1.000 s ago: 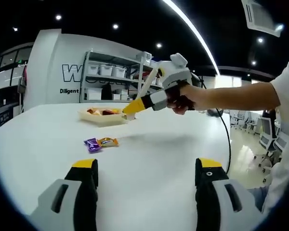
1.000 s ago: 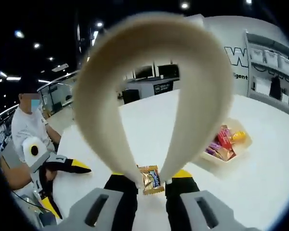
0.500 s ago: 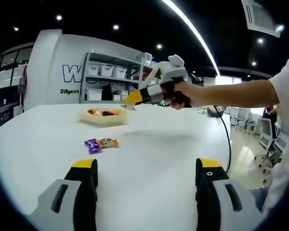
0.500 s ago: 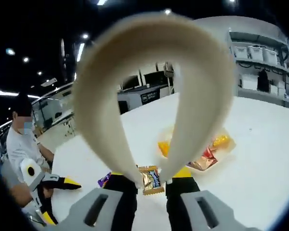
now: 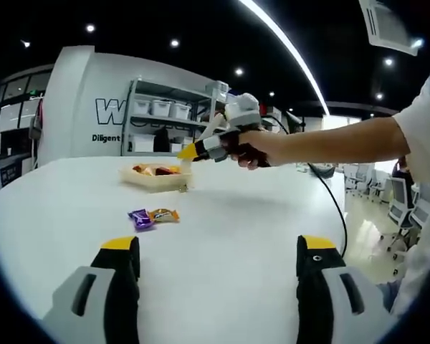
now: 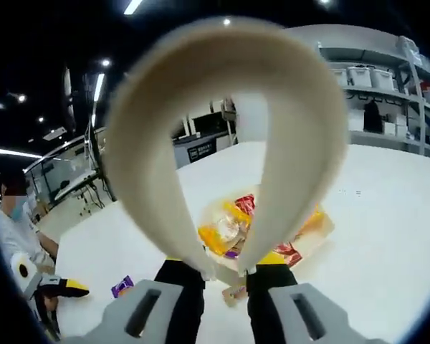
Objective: Place the target food into the container with the food tongs after gripping and lifting it, then release it inside without dropping or visibly crushing the food.
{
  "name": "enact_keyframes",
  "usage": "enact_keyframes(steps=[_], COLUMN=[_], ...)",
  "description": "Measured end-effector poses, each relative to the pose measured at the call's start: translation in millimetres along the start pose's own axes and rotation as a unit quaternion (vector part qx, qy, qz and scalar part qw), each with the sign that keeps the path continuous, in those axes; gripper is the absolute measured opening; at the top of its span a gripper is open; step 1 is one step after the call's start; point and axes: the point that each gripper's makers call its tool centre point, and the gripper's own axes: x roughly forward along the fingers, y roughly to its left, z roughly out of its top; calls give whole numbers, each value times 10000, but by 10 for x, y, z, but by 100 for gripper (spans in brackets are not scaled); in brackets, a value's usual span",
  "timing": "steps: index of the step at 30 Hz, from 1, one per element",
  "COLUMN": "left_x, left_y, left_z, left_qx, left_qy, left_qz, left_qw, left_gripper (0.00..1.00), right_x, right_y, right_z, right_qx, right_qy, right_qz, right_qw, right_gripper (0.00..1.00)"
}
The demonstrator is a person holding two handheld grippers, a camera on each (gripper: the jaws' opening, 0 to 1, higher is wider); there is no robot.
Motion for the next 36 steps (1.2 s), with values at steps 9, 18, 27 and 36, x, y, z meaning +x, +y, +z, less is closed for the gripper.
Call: enact_keyframes(steps=[9,18,27,36], left_x=[0,4,10,13], left_y=[-16,-16,-10,-17], left_z=[-4,-3,-5,-4], left_qx=[12,1,-6,-14], left_qy=[22,27,46,38], left_qz=[-21,-23,-23,-44], left_qw=[10000,10000,10000,10000], left_gripper=[87,86,85,84], right_x=[-30,-10,18,-357], right_y=[35,66,111,195], right_z=[-140,-371,-548,-708], right_qx=[-16,-187,-176,-243], right_qy=[232,370,561,844], right_qz=[132,200,301,491], right_qw=[9996,9989,9978,9949], right_gripper=[17,18,16,17])
